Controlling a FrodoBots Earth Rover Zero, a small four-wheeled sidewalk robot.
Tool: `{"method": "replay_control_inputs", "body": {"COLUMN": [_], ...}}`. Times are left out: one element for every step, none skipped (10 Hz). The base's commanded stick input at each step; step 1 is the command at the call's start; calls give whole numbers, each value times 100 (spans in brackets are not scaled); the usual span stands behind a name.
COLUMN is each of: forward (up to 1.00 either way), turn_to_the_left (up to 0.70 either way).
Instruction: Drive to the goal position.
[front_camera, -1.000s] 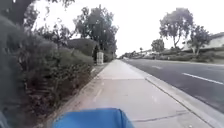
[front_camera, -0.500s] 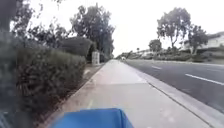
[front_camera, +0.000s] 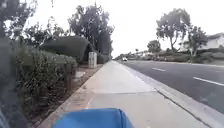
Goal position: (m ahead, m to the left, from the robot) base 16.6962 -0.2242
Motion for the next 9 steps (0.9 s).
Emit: {"method": "replay_control_inputs", "body": {"forward": [100, 100, 100, 100, 100, 100, 100, 100, 100], "turn_to_the_left": [0, 0, 0, 0, 0, 0, 0, 0, 0]}}
